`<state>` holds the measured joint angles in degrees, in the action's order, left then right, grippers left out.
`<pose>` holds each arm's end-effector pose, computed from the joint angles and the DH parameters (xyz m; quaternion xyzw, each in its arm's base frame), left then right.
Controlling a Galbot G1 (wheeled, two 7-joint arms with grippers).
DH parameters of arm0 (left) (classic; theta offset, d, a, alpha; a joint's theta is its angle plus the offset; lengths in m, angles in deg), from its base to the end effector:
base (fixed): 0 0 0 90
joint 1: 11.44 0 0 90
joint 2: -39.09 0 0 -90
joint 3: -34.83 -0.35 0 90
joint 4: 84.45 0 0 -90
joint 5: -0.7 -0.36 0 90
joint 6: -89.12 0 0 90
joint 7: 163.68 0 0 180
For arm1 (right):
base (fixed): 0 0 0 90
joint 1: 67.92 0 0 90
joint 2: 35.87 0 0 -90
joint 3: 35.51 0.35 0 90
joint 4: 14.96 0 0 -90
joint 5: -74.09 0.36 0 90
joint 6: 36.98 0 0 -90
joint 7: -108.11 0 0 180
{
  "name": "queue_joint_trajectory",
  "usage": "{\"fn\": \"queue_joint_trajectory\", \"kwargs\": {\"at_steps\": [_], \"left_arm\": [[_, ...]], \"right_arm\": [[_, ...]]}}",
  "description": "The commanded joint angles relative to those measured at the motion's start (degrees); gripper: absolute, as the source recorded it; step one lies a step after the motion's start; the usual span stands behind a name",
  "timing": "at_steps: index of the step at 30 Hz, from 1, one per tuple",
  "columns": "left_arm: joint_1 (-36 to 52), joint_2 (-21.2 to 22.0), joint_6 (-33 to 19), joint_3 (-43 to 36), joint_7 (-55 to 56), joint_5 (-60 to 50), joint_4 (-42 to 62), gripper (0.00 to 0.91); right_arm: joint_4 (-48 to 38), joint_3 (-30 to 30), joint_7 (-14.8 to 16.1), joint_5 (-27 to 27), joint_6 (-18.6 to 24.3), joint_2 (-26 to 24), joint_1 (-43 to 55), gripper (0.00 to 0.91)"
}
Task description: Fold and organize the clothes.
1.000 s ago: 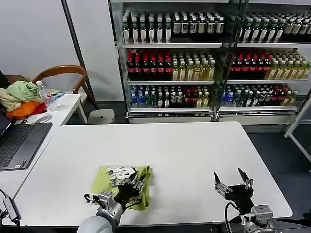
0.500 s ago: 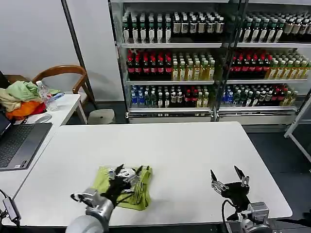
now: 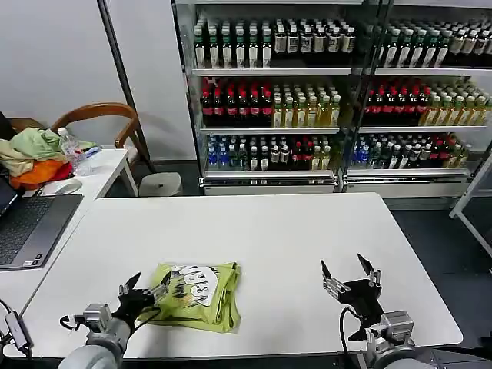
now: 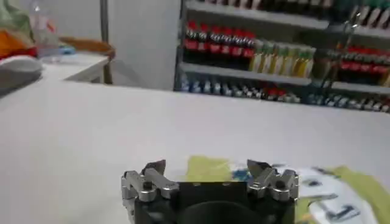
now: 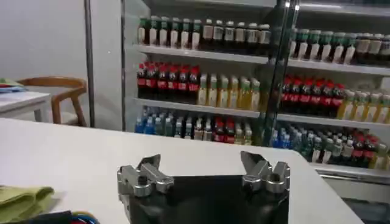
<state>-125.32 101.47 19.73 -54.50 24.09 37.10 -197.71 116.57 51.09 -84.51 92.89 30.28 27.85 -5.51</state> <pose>0.2286 0.0998 -0.3006 -0.0339 -0.9744 0.0624 0.2134 0.1889 -0.0350 -0.2193 0.0548 -0.9914 0.0554 0.1048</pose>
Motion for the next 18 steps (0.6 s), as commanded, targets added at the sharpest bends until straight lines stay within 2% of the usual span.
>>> {"fn": "queue_joint_trajectory", "kwargs": {"at_steps": [1, 8, 9, 10, 18], "left_arm": [[-1.13, 1.05, 1.09, 2.60, 0.23, 1.35, 3.90, 0.907], [-0.39, 2.46, 0.28, 2.07, -0.22, 3.10, 4.81, 0.907], [-0.30, 2.58, -0.49, 1.96, -1.32, 3.41, 5.18, 0.776], [-0.14, 2.80, -1.43, 1.82, -2.02, 3.74, 5.47, 0.050], [-0.55, 3.91, -0.92, -0.07, -1.57, 5.94, 4.57, 0.050]], "right_arm": [[-0.24, -1.20, 0.02, -0.08, -0.03, 0.18, 1.48, 0.907], [-0.08, -1.24, 0.05, -0.26, -0.01, 0.52, 1.03, 0.907], [-0.10, -1.25, 0.06, -0.26, -0.02, 0.49, 1.02, 0.907], [-0.14, -1.23, 0.08, -0.31, 0.01, 0.46, 0.99, 0.907], [0.06, -0.87, -0.01, -0.26, -0.08, 0.02, 0.79, 0.907]]}}
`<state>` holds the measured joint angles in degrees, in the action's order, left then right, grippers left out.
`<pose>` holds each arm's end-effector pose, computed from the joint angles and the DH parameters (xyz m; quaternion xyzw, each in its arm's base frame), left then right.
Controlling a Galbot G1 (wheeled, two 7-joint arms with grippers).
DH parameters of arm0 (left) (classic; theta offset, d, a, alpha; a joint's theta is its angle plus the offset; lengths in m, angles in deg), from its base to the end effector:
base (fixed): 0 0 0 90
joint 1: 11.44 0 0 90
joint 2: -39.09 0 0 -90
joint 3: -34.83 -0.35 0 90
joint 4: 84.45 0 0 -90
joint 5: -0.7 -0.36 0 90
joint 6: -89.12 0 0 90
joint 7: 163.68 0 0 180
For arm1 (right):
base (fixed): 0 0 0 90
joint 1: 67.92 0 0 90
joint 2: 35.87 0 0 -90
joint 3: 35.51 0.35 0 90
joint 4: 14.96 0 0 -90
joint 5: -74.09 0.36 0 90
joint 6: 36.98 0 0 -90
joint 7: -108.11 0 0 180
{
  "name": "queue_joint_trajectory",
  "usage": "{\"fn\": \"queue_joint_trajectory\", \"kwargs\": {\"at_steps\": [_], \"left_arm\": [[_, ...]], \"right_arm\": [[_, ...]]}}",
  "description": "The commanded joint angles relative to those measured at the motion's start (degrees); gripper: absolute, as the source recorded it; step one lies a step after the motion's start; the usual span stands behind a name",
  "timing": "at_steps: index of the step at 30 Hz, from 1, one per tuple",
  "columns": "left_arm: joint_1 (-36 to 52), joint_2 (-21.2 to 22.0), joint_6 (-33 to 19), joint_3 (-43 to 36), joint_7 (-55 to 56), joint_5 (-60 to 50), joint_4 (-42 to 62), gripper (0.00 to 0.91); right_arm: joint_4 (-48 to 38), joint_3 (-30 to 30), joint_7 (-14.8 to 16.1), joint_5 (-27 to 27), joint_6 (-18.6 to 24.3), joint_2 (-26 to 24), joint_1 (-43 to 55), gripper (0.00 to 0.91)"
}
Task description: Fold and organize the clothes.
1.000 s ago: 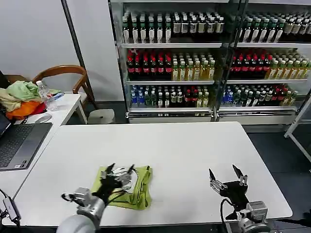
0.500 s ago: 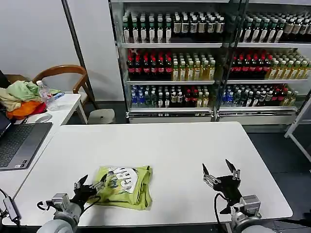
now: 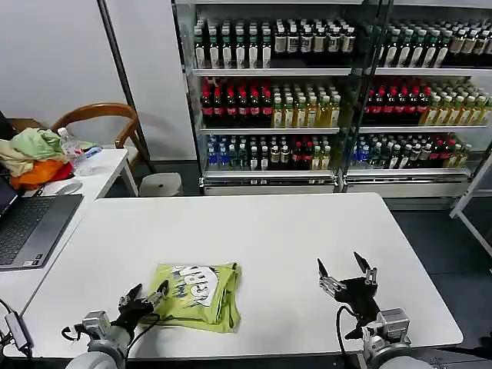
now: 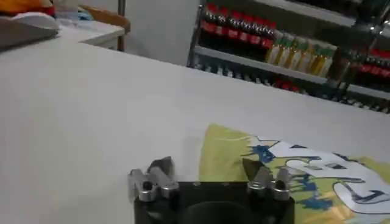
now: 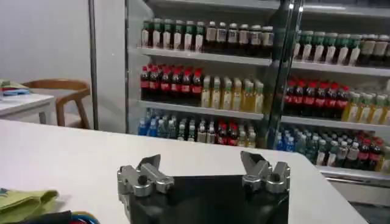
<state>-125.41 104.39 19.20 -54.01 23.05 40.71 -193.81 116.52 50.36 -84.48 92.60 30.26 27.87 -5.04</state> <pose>0.2263 0.1026 -0.3268 -0.0206 -0.9640 0.1186 0.2372 0.1899 -0.0319 -0.2193 0.0594 -0.9913 0.0557 0.1030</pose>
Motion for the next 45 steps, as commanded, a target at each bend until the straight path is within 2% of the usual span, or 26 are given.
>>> {"fn": "queue_joint_trajectory", "kwargs": {"at_steps": [1, 14, 19, 22, 25, 31, 38, 41, 44, 45], "left_arm": [[-0.61, 1.04, -0.36, -0.71, -0.59, 2.28, 0.62, 0.050], [0.12, 0.83, -1.60, -0.52, -2.24, 2.50, -0.06, 0.040], [0.81, -0.77, 2.03, 1.92, -1.46, 4.63, -5.88, 0.030], [0.78, -3.35, 4.37, 6.13, 0.20, 7.75, -9.36, 0.030], [-0.41, -6.36, 7.21, 14.65, 3.41, 14.84, -11.33, 0.030], [-3.69, -10.55, 12.39, 28.62, 8.02, 24.34, -9.15, 0.030], [-9.02, -18.92, 12.93, 40.69, 9.18, 26.68, -7.29, 0.030], [-7.59, -19.43, 12.93, 38.61, 10.11, 26.57, -9.95, 0.030], [-2.72, -10.79, 12.74, 20.83, 11.59, 19.52, -20.94, 0.030], [-1.96, -6.49, 12.25, 9.91, 11.02, 11.68, -23.01, 0.040]], "right_arm": [[0.08, -0.15, -0.03, 0.04, -0.05, -0.04, 0.34, 0.907], [-0.20, -0.45, -0.07, -0.12, -0.24, -0.06, 0.44, 0.907], [-0.33, -0.46, -0.08, -0.13, -0.38, -0.47, 0.86, 0.907], [-0.70, -0.37, -0.07, -0.05, -0.37, -0.86, 1.62, 0.907], [-1.09, -0.67, 0.02, 0.03, -0.25, -1.02, 1.99, 0.907], [-1.55, -1.57, 0.17, 0.46, 0.03, -1.24, 3.09, 0.907], [-2.66, -4.07, 0.29, 0.88, 0.71, -1.19, 5.59, 0.907], [-2.37, -3.87, 0.36, 0.48, 1.18, -0.40, 4.73, 0.907], [-1.30, -2.35, 0.57, -0.54, 1.82, 0.36, 1.29, 0.907], [-1.07, -1.52, 0.66, -0.82, 1.98, 0.47, 0.06, 0.907]]}}
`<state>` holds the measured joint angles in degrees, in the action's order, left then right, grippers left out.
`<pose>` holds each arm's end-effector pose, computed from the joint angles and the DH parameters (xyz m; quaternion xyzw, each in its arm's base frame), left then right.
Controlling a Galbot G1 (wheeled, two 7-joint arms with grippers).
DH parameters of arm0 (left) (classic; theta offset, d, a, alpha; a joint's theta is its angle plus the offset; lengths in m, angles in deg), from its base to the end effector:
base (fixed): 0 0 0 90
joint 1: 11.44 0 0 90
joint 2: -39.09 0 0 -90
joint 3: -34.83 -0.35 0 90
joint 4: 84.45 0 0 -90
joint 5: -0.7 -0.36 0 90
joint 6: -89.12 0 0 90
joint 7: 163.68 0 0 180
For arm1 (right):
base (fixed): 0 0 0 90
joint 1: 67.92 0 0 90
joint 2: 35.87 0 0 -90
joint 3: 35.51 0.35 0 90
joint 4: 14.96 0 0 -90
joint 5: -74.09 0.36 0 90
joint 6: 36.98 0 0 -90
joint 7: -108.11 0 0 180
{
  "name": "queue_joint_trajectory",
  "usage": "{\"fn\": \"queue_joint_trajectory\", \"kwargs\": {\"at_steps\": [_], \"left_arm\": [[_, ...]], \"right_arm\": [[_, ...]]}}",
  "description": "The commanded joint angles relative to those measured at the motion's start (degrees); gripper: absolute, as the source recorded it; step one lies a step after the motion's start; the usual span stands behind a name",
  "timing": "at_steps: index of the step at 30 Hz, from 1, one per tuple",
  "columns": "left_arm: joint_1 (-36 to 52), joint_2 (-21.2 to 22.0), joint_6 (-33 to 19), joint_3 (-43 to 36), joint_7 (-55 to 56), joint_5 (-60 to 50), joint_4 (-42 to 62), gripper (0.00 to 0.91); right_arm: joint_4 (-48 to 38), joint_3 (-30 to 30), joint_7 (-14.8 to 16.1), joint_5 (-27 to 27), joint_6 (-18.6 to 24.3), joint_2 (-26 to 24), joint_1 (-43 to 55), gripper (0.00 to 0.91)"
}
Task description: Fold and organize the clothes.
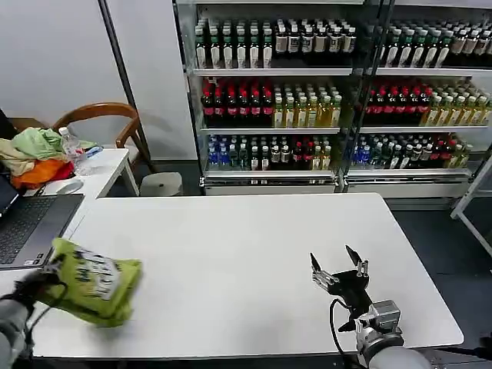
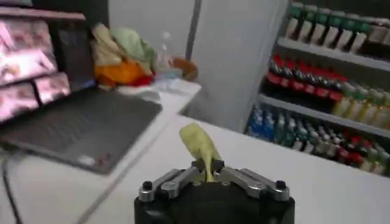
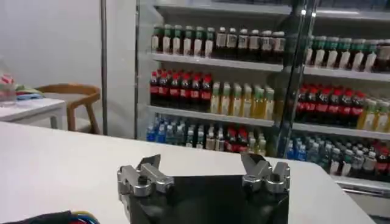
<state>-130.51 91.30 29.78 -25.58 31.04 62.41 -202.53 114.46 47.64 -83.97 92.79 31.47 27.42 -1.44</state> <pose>0.2188 0.2346 -0.1749 0.1045 -0.9711 0.1109 0.1836 0.2040 -0.0249 -0.2233 0.0787 -0.9916 0.0520 0.0880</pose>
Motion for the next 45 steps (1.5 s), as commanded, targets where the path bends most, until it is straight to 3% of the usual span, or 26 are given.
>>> {"fn": "queue_joint_trajectory", "kwargs": {"at_steps": [1, 3, 5, 7, 17, 31, 32, 33, 42, 45], "left_arm": [[3.26, 10.68, 0.99, -27.53, 1.89, -16.50, -15.49, 0.030], [2.89, 18.16, -0.08, -39.01, -1.91, -24.60, -15.81, 0.030], [2.98, 22.12, -0.91, -49.06, -2.51, -29.85, -14.00, 0.030], [3.64, 24.14, -1.77, -52.98, -4.05, -34.60, -11.88, 0.030], [11.08, 25.32, -3.21, -48.71, -1.15, -37.48, -7.41, 0.040], [17.20, 31.13, -4.61, -51.70, -3.14, -36.26, 0.84, 0.040], [17.57, 31.66, -4.75, -51.73, -3.58, -36.40, 1.55, 0.514], [18.08, 32.06, -4.73, -51.72, -3.77, -36.32, 2.01, 0.907], [19.59, 36.09, -9.19, -53.42, -6.87, -32.24, 5.70, 0.907], [18.58, 34.88, -10.38, -53.07, -8.00, -32.62, 3.25, 0.907]], "right_arm": [[1.20, 1.68, 0.16, -1.09, 0.76, 0.88, -4.00, 0.907], [1.75, 3.02, 0.21, -1.12, 0.61, 0.31, -5.15, 0.907], [1.68, 3.92, 0.07, -1.14, 0.43, -0.06, -5.08, 0.907], [1.80, 4.15, -0.02, -1.13, 0.01, -0.20, -4.89, 0.907], [1.20, 3.39, -0.02, -1.60, -0.49, -0.42, -3.48, 0.907], [0.84, 6.36, 0.09, 0.75, -1.67, -2.69, 0.25, 0.907], [0.73, 6.58, 0.04, 0.87, -1.70, -2.74, 0.40, 0.907], [0.50, 6.92, 0.08, 1.15, -1.75, -2.86, 0.74, 0.907], [-2.55, 5.93, 0.23, 1.14, -1.51, -2.31, 3.39, 0.907], [-3.31, 5.08, 0.22, 0.92, -1.48, -2.17, 4.27, 0.907]]}}
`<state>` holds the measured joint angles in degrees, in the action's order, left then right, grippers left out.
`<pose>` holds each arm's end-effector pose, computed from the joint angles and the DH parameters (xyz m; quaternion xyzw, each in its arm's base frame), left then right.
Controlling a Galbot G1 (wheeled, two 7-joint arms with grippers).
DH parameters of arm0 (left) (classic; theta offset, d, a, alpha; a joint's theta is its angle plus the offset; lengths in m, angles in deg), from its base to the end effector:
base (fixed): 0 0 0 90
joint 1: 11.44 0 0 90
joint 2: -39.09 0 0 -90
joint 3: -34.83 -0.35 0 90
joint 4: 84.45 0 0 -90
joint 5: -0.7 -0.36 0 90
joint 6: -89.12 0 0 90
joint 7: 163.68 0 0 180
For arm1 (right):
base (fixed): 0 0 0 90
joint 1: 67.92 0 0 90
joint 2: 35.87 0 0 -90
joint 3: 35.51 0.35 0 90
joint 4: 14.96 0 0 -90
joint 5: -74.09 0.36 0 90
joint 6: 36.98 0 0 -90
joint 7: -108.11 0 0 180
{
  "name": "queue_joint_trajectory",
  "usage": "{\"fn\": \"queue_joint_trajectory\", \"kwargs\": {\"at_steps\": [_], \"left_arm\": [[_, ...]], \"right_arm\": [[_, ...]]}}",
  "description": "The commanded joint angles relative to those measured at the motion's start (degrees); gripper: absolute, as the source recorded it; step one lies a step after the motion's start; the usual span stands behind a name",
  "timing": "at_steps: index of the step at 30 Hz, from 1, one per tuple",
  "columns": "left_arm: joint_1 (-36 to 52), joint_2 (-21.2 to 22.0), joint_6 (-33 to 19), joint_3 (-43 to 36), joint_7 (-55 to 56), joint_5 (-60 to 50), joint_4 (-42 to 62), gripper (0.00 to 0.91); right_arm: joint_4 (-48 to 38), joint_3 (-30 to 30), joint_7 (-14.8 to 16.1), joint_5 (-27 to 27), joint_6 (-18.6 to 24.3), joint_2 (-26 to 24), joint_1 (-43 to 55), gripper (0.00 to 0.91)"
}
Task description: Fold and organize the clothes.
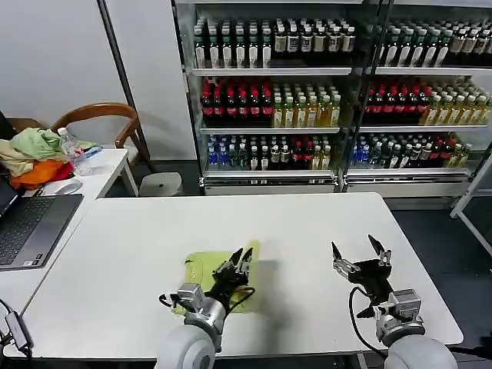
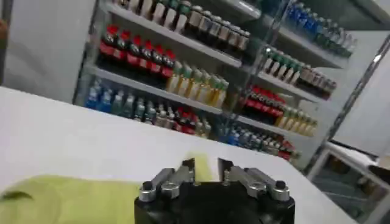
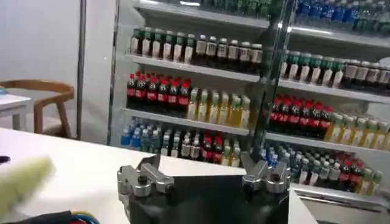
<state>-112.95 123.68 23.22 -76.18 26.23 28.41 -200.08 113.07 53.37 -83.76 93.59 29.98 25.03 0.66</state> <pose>0.2561 -0.0975 -0.2607 -0.1740 -0.9552 0.1859 0.1511 0.2220 -0.0575 -0.2103 0.0390 -0.9925 0.0863 0.0767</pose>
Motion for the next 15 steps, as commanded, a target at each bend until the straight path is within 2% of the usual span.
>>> {"fn": "queue_joint_trajectory", "kwargs": {"at_steps": [1, 5, 7, 10, 11, 13, 15], "left_arm": [[0.88, 1.84, -4.09, -1.97, -3.47, 1.12, 0.14, 0.907], [-0.62, -4.23, -4.99, 3.98, -6.38, -2.28, -5.22, 0.907], [-2.34, -8.38, -7.84, 9.93, -8.49, -5.50, -6.34, 0.907], [-4.83, -12.85, -8.61, 17.97, -9.01, -7.04, -6.35, 0.907], [-5.74, -13.54, -8.69, 18.81, -9.01, -6.99, -6.32, 0.907], [-8.24, -16.31, -8.67, 23.49, -8.69, -6.39, -6.31, 0.907], [-10.02, -17.91, -8.99, 26.18, -8.75, -6.38, -6.18, 0.907]], "right_arm": [[-2.09, -0.89, -0.02, 0.12, 0.00, 0.23, 2.40, 0.907], [-3.39, -3.81, -0.30, 1.40, -0.91, 0.87, 4.01, 0.907], [-4.30, -8.10, -1.13, 8.01, -3.80, 1.95, 5.98, 0.907], [-5.81, -14.10, -1.39, 9.52, -4.80, 3.81, 7.76, 0.907], [-5.87, -14.46, -1.38, 9.58, -4.86, 3.98, 7.89, 0.907], [-6.58, -19.88, -1.94, 14.07, -6.21, 5.04, 8.40, 0.907], [-7.40, -22.84, -2.05, 15.97, -6.83, 5.25, 8.63, 0.907]]}}
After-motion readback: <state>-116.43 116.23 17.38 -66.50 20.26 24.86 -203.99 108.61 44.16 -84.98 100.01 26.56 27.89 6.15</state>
